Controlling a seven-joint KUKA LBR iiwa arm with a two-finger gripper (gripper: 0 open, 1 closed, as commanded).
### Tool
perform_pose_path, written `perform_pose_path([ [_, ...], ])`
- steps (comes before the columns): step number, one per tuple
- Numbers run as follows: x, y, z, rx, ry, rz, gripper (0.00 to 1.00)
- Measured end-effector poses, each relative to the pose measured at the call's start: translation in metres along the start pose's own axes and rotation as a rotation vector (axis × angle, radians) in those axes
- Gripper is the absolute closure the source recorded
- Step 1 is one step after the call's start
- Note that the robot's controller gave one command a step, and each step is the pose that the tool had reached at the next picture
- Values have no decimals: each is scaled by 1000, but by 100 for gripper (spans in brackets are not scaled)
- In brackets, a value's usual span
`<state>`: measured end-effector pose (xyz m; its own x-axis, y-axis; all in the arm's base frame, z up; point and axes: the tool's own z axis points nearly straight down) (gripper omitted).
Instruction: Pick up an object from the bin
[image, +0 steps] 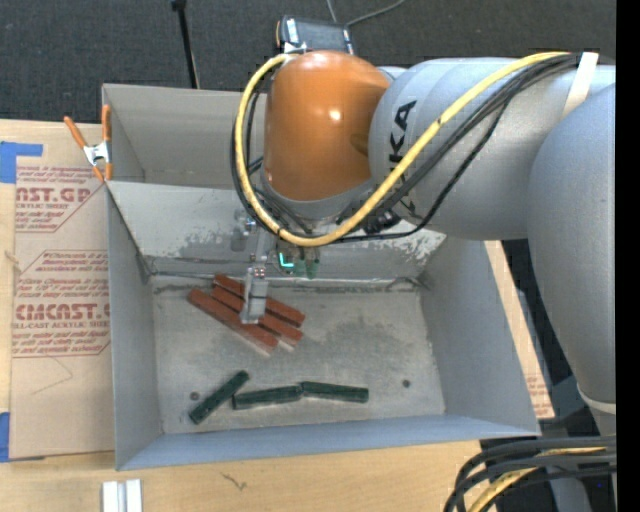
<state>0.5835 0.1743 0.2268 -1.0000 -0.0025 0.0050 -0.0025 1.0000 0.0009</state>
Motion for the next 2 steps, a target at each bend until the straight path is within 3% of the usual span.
perform_pose_path([
  [1,-2,-1,-4,-1,-7,2,0],
  [2,-2,-14,52,-2,-9,120,0],
])
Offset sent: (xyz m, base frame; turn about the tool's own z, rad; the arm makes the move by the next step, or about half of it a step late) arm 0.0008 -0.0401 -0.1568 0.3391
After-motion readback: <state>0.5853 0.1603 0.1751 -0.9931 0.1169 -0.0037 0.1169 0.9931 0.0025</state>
